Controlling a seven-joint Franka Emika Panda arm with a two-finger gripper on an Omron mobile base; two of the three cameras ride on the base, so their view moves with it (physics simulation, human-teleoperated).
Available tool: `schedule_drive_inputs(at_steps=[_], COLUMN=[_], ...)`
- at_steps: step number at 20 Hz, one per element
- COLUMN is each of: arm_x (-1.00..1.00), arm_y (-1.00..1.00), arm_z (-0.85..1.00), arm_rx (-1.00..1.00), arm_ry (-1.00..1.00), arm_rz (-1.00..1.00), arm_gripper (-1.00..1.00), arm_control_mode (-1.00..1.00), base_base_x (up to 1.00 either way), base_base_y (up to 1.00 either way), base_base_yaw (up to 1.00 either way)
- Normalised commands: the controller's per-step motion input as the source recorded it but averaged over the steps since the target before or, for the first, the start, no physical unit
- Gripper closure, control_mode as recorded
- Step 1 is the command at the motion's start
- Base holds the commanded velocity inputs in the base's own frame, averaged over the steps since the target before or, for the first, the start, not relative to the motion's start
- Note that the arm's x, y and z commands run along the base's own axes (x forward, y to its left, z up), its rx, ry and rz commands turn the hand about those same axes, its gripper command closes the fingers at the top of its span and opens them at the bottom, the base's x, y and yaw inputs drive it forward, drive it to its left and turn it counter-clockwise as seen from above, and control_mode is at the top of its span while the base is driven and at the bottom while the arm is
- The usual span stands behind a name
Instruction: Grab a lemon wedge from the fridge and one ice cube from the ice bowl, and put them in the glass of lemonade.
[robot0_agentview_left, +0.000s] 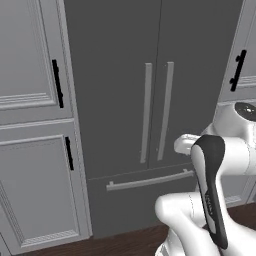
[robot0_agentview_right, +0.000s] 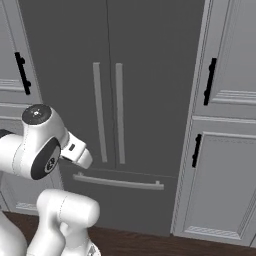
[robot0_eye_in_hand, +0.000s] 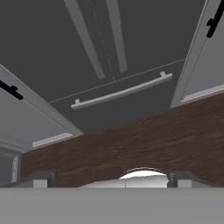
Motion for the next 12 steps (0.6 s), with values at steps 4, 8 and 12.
schedule_drive_inputs(at_steps=[4, 8, 12], arm_x=[0.0, 0.0, 0.02], arm_y=[0.0, 0.0, 0.0], arm_z=[0.0, 0.0, 0.0], arm_rx=[0.0, 0.0, 0.0], arm_ry=[0.0, 0.0, 0.0], arm_rz=[0.0, 0.0, 0.0], arm_gripper=[-1.0, -1.0, -1.0], arm_control_mode=[1.0, 1.0, -1.0], base_base_x=[-0.1, 0.07, 0.08], base_base_y=[-0.32, -0.02, 0.03], base_base_yaw=[0.08, 0.02, 0.0])
